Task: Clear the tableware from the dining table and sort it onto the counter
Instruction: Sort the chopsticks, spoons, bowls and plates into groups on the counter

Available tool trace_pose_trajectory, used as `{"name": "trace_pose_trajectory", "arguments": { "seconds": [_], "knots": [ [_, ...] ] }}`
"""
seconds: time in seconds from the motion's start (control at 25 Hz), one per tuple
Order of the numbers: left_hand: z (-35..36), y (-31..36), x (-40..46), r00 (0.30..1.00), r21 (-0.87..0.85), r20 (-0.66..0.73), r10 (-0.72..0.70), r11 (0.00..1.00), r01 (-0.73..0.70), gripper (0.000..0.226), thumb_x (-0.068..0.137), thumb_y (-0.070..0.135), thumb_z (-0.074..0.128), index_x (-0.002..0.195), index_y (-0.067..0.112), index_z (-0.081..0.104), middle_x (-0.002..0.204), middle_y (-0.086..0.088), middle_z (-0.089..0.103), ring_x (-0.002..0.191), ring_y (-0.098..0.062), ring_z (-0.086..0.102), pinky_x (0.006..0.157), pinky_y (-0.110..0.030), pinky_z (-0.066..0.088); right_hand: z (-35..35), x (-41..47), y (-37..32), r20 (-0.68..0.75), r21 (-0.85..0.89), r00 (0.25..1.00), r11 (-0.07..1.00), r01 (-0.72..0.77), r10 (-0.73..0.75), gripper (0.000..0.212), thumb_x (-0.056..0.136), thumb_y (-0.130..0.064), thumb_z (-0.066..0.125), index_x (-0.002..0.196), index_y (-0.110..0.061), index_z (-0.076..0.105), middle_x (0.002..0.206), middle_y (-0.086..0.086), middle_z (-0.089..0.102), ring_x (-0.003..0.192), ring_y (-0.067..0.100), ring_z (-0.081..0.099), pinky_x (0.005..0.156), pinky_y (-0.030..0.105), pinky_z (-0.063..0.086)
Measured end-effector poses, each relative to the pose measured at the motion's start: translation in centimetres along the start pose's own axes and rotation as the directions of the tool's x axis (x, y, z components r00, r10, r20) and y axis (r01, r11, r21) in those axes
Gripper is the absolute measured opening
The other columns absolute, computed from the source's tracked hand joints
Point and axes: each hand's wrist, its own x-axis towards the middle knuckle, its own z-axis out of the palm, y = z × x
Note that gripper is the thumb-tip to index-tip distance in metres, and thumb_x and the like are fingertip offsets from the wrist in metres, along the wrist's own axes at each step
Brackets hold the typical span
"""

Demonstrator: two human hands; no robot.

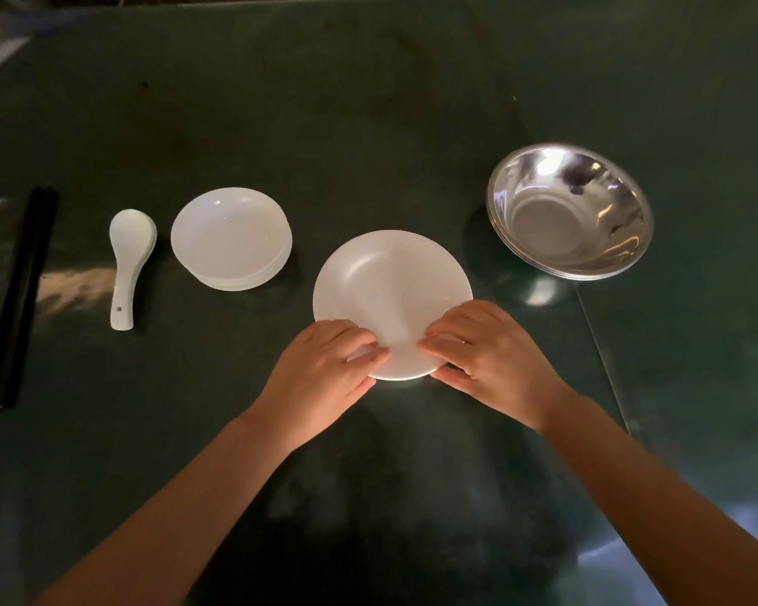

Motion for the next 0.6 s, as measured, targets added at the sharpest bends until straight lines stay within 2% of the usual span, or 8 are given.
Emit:
{"name": "trace_pose_trajectory", "arguments": {
  "seconds": [0.2, 0.44, 0.6],
  "knots": [
    [-0.1, -1.3, 0.9, 0.999, -0.042, 0.018, 0.044, 0.998, -0.043, 0.039, 0.056, 0.012, 0.085, 0.093, 0.014, 0.071, 0.084, -0.003, 0.068, 0.073, -0.022, 0.064, 0.062, -0.033, 0.056, 0.1, 0.9, 0.9, 0.017, 0.018, 1.000, 1.000, 0.017, -0.018, 0.027, 0.062, -0.019, 0.083, 0.085, -0.014, 0.071, 0.085, 0.001, 0.070, 0.078, 0.024, 0.066, 0.071, 0.029, 0.053],
    [-0.7, -3.5, 3.1, 0.999, -0.021, 0.024, -0.023, 1.000, 0.024, 0.037, 0.059, 0.009, 0.083, 0.094, 0.011, 0.071, 0.085, -0.007, 0.068, 0.078, -0.025, 0.065, 0.060, -0.034, 0.056, -0.1, 4.1, 1.9, 0.030, 0.018, 0.996, 0.997, -0.081, 0.081, 0.025, 0.058, -0.017, 0.084, 0.079, -0.010, 0.072, 0.080, 0.005, 0.071, 0.077, 0.027, 0.067, 0.057, 0.031, 0.055],
    [-0.7, -4.3, 3.9, 0.999, -0.007, 0.041, -0.033, 0.999, 0.033, 0.037, 0.059, 0.010, 0.084, 0.094, 0.010, 0.071, 0.085, -0.007, 0.069, 0.079, -0.026, 0.065, 0.058, -0.034, 0.057, -0.2, 5.1, 2.6, 0.057, 0.008, 0.993, 0.994, -0.105, 0.104, 0.025, 0.057, -0.018, 0.085, 0.078, -0.011, 0.072, 0.081, 0.005, 0.071, 0.078, 0.026, 0.068, 0.053, 0.031, 0.054]
  ]
}}
